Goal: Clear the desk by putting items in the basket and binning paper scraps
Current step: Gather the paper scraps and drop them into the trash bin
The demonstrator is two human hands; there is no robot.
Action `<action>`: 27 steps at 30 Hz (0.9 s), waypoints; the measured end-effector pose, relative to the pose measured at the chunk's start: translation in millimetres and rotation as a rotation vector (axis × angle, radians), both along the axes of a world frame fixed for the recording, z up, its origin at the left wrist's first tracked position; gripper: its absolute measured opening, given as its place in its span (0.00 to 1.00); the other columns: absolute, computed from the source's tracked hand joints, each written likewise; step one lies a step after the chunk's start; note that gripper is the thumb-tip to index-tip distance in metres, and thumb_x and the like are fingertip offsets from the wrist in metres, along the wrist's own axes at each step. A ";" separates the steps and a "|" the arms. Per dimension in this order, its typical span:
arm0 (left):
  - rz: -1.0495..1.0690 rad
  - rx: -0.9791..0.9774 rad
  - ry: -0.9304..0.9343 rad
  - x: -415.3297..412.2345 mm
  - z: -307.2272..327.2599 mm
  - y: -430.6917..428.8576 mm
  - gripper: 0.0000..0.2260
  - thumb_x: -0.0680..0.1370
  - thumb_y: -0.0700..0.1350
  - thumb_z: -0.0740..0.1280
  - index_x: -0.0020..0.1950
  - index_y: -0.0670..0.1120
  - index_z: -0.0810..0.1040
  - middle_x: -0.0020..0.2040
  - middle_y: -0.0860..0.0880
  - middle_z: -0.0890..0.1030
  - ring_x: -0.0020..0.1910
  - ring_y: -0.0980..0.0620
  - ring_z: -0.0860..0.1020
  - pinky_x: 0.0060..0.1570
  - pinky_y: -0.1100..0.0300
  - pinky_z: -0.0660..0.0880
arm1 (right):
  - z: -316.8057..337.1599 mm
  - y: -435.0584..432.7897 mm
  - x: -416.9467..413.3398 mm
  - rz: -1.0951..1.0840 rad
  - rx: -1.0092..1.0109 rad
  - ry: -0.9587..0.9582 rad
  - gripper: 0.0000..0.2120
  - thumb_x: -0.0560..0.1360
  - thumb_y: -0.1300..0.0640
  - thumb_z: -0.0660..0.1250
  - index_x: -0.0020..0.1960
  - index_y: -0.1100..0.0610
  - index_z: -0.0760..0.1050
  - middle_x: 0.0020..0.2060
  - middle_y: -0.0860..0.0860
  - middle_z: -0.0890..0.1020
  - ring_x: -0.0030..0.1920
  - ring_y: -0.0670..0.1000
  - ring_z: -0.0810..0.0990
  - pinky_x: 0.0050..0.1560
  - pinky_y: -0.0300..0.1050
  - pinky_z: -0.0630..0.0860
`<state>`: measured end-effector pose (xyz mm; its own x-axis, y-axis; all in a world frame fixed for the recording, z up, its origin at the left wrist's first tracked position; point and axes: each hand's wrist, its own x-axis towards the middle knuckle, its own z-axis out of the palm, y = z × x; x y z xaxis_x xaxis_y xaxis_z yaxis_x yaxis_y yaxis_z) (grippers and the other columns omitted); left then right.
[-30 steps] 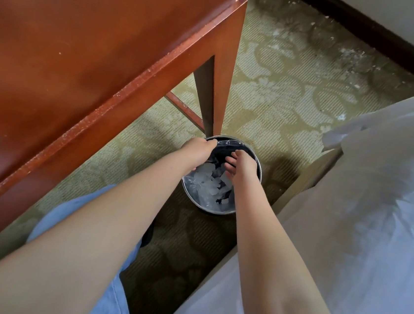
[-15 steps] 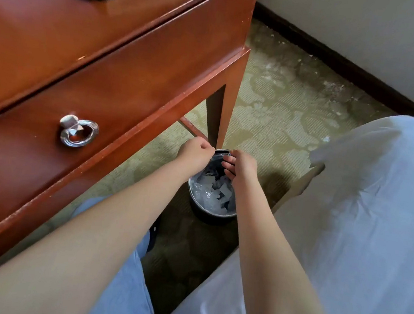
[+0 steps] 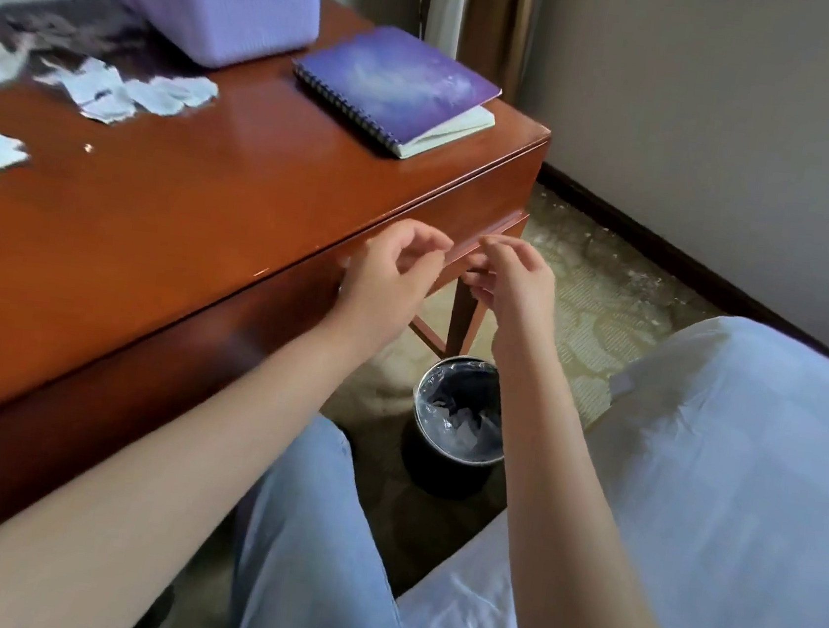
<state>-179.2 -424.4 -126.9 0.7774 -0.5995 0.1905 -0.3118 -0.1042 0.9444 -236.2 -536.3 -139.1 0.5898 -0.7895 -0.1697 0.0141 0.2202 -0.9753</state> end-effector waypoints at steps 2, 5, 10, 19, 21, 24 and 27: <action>0.030 -0.060 -0.050 4.5 21.6 24.9 0.06 0.78 0.38 0.62 0.47 0.48 0.77 0.43 0.55 0.80 0.44 0.58 0.80 0.41 0.68 0.75 | 26.8 19.9 6.0 0.058 -0.059 -0.057 0.05 0.78 0.62 0.61 0.48 0.59 0.76 0.32 0.51 0.79 0.28 0.44 0.76 0.31 0.33 0.74; 0.113 -0.144 -0.094 19.6 46.4 65.0 0.11 0.77 0.36 0.62 0.42 0.51 0.76 0.42 0.54 0.80 0.39 0.61 0.79 0.39 0.70 0.73 | 56.9 51.7 23.4 0.164 -0.159 -0.091 0.07 0.78 0.62 0.62 0.44 0.55 0.77 0.34 0.51 0.80 0.31 0.47 0.78 0.35 0.36 0.76; 0.326 -0.160 -0.092 55.0 66.4 124.9 0.12 0.76 0.36 0.62 0.40 0.53 0.75 0.42 0.54 0.79 0.42 0.58 0.79 0.43 0.66 0.72 | 79.5 99.5 67.0 0.283 -0.342 -0.068 0.09 0.75 0.63 0.62 0.42 0.52 0.77 0.38 0.52 0.82 0.37 0.51 0.80 0.42 0.44 0.77; 0.763 0.154 -0.121 138.3 64.9 212.3 0.09 0.77 0.40 0.62 0.57 0.46 0.75 0.59 0.49 0.75 0.55 0.54 0.73 0.50 0.63 0.69 | 72.5 150.5 167.0 0.413 -0.639 0.134 0.09 0.74 0.58 0.63 0.53 0.53 0.78 0.51 0.51 0.82 0.54 0.52 0.79 0.52 0.44 0.74; 0.808 0.270 -0.121 162.2 58.6 223.7 0.11 0.78 0.42 0.63 0.60 0.47 0.74 0.63 0.48 0.73 0.60 0.52 0.72 0.52 0.61 0.69 | 71.3 154.6 189.2 0.420 -0.704 0.179 0.13 0.75 0.59 0.63 0.58 0.56 0.77 0.55 0.52 0.81 0.57 0.52 0.78 0.50 0.39 0.69; 0.814 0.539 -0.136 194.9 49.6 232.3 0.19 0.77 0.50 0.65 0.67 0.48 0.69 0.69 0.46 0.68 0.67 0.47 0.67 0.62 0.54 0.68 | 66.4 156.1 222.9 0.437 -0.800 0.221 0.17 0.75 0.60 0.62 0.64 0.57 0.73 0.60 0.54 0.79 0.60 0.54 0.76 0.50 0.39 0.68; 0.763 0.795 -0.144 220.9 43.6 230.7 0.32 0.74 0.61 0.65 0.73 0.49 0.61 0.74 0.46 0.61 0.72 0.43 0.59 0.67 0.45 0.62 | 60.6 152.3 253.5 0.434 -0.863 0.261 0.22 0.74 0.61 0.63 0.68 0.58 0.68 0.65 0.54 0.74 0.65 0.55 0.72 0.57 0.43 0.69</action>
